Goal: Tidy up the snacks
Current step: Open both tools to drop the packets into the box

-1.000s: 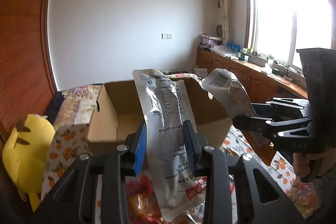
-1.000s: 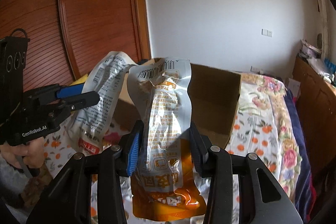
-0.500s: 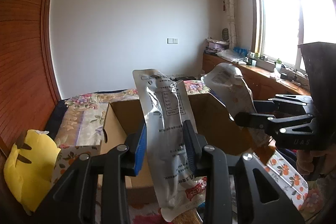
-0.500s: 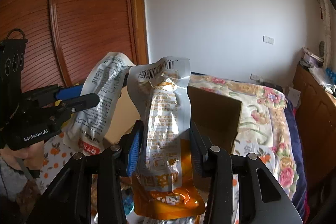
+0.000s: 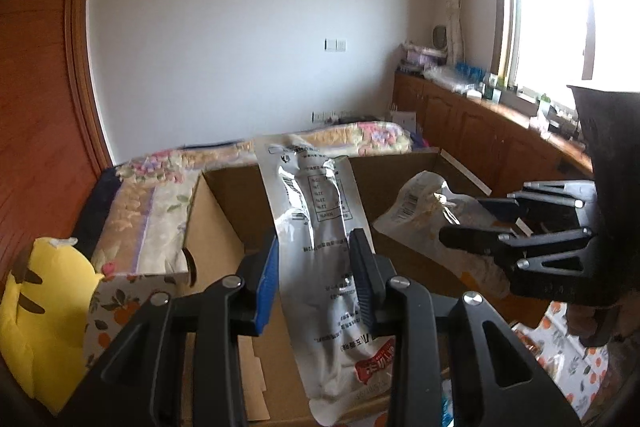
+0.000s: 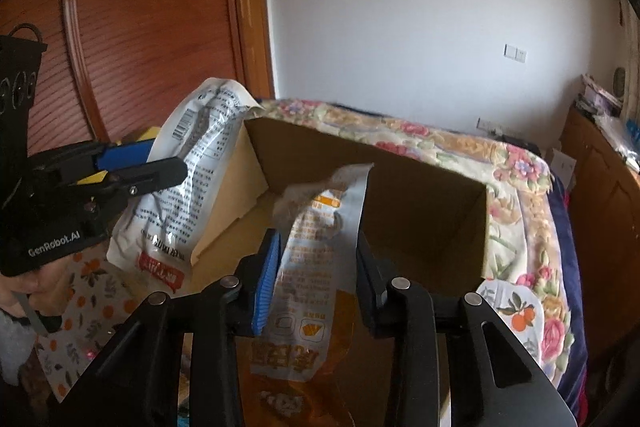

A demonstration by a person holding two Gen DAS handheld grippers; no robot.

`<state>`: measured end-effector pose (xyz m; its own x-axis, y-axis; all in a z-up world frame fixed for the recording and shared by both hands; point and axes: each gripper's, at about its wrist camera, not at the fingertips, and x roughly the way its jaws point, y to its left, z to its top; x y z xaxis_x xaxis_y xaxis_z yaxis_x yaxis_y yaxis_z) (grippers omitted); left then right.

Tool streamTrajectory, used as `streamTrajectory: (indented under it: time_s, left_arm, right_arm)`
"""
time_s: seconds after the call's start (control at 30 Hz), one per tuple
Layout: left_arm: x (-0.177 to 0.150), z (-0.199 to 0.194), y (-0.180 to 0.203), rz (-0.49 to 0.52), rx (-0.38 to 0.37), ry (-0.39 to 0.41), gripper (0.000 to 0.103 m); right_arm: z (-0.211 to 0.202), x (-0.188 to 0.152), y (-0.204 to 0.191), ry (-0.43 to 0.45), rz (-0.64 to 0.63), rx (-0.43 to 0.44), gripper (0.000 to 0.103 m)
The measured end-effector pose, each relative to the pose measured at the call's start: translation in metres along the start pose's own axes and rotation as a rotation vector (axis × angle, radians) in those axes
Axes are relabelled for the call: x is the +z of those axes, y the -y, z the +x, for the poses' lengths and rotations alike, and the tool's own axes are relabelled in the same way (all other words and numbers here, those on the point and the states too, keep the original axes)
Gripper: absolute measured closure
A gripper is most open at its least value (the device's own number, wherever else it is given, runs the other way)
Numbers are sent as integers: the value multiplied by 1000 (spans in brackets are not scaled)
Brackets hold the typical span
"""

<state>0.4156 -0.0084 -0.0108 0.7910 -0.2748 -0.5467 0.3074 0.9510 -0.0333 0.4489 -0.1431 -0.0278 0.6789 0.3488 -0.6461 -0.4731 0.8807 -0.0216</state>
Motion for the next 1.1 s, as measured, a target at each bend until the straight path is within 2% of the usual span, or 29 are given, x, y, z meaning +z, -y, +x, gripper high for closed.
streamTrajectory:
  time_s: [0.17, 0.33, 0.47, 0.53, 0.67, 0.8, 0.97, 1.1]
  left_arm:
    - [-8, 16, 6, 8, 5, -70, 70]
    - [-12, 23, 10, 8, 15, -94, 69]
    - [-12, 19, 12, 20, 15, -83, 66]
    - [-12, 16, 11, 22, 16, -83, 61]
    - [-13, 9, 12, 37, 28, -86, 57]
    - [-14, -10, 15, 49, 29, -73, 50]
    - [-15, -33, 20, 62, 41, -63, 47]
    - [-20, -55, 19, 38, 16, -47, 39]
  right_arm:
    - [19, -5, 7, -76, -6, -10, 70]
    - [19, -3, 9, -93, 5, -29, 68]
    - [20, -3, 10, -97, 11, -43, 62]
    - [20, -2, 10, -95, 8, -47, 60]
    - [18, -3, 10, -86, 10, -64, 56]
    - [-2, -4, 10, -33, 29, -65, 55]
    - [-41, -6, -1, 35, 33, -69, 55]
    - [-77, -20, -11, 72, 46, -58, 53]
